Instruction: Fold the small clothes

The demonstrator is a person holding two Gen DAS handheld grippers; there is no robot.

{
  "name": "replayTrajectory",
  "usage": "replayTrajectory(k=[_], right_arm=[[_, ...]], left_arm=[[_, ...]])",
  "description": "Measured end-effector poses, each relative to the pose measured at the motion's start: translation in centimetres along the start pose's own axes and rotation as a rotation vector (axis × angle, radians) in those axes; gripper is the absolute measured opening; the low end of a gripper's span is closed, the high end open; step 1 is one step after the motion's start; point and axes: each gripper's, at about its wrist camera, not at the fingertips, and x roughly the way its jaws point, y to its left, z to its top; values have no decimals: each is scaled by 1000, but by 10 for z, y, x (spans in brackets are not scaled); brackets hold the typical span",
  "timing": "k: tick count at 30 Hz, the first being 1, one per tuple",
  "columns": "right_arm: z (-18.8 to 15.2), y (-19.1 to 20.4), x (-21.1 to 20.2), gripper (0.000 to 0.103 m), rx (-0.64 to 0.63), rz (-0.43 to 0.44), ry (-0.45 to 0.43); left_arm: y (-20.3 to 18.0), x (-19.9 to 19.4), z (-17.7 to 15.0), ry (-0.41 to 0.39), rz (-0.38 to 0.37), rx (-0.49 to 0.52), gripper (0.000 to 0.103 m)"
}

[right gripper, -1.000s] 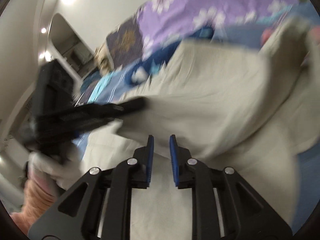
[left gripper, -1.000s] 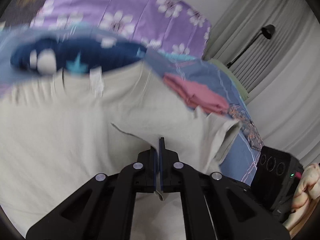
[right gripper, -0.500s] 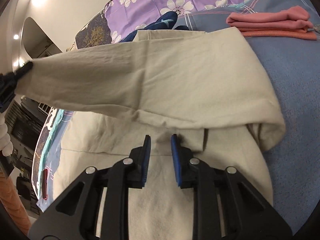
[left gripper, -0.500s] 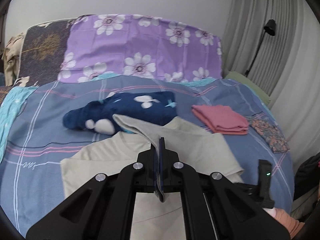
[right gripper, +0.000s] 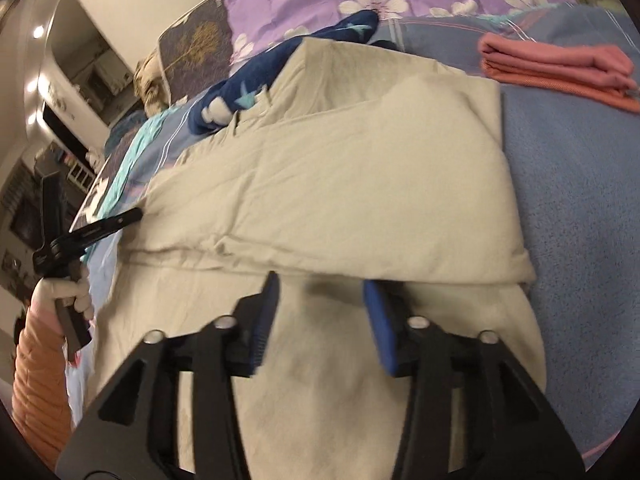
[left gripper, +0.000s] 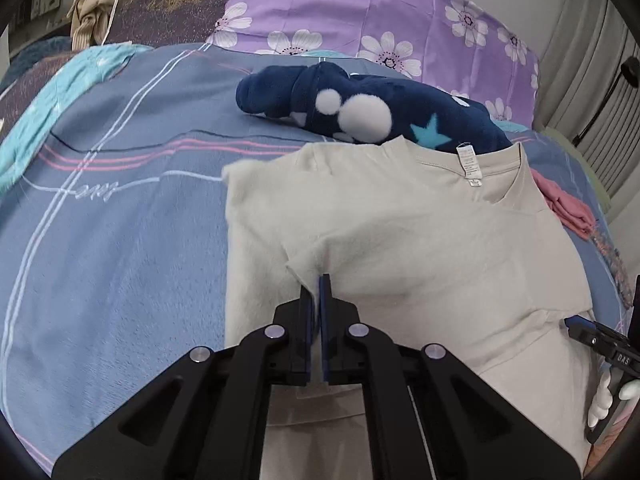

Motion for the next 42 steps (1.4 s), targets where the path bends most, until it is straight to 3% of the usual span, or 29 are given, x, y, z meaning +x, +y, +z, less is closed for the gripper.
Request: replayTrajectory(k=[3, 8, 11, 13, 15, 18, 20, 22, 24, 25, 27, 30, 31, 32, 34, 35, 37, 39, 40, 41, 42], right_arm=[[-2, 11, 3, 55, -69, -30, 18], [-3, 12, -1, 55, -63, 28, 32], [-3, 5, 7, 54, -48, 17, 47], [-4, 7, 7, 55, -67, 14, 49], [-5, 9, 6, 58, -84, 14, 54], [-6, 11, 8, 62, -106, 12, 55], [-7, 16, 9, 64, -132, 2, 54], [-9, 19, 9, 66, -158, -9, 54], [-10, 21, 10, 68, -183, -16, 54], [-11, 22, 11, 70, -195, -15, 55], [-12, 24, 10, 70, -206, -15, 55], [-12, 22, -4, 61, -170, -27, 59], [-12, 19, -14, 50, -146, 2, 51], [-9, 15, -29, 42, -119, 54, 16], [2, 6, -55, 36, -75, 84, -87], [9, 0, -68, 33, -56, 62, -157], [20, -11, -73, 30, -22, 37, -216], [21, -27, -50, 27, 22, 8, -142], [18, -34, -37, 27, 44, -26, -91], [8, -46, -16, 17, 77, -73, -8], [-2, -54, -7, 15, 91, -63, -29]], left_arm=[[-2, -6, -1, -22, 5, 15, 4], [-13, -42, 10, -148, -10, 47, 5], [-8, -35, 12, -121, 35, 48, 6], [0, -19, 5, -54, 64, 36, 10], [9, -10, -4, -10, 46, 2, 20], [13, -8, -7, -22, -3, -35, 38], [8, -8, -1, -35, 4, -19, 39], [1, -4, 5, -30, 32, 11, 40], [-8, 11, 6, 5, 140, 84, 43], [-12, 18, 4, 19, 207, 125, 55], [-20, 16, -1, -15, 282, 171, 56], [-29, -4, -3, -40, 276, 189, 56], [-33, -15, -4, -75, 248, 197, 56], [-39, -29, -4, -114, 202, 204, 56], [-49, -43, -4, -149, 110, 198, 56], [-54, -45, -5, -145, 68, 190, 56], [-64, -32, -10, -91, 16, 197, 56], [-68, 0, -25, 7, 82, 238, 57], [-66, 11, -35, 20, 104, 251, 60], [-66, 11, -38, -11, 98, 253, 59], [-64, 6, -37, -13, 89, 242, 59]])
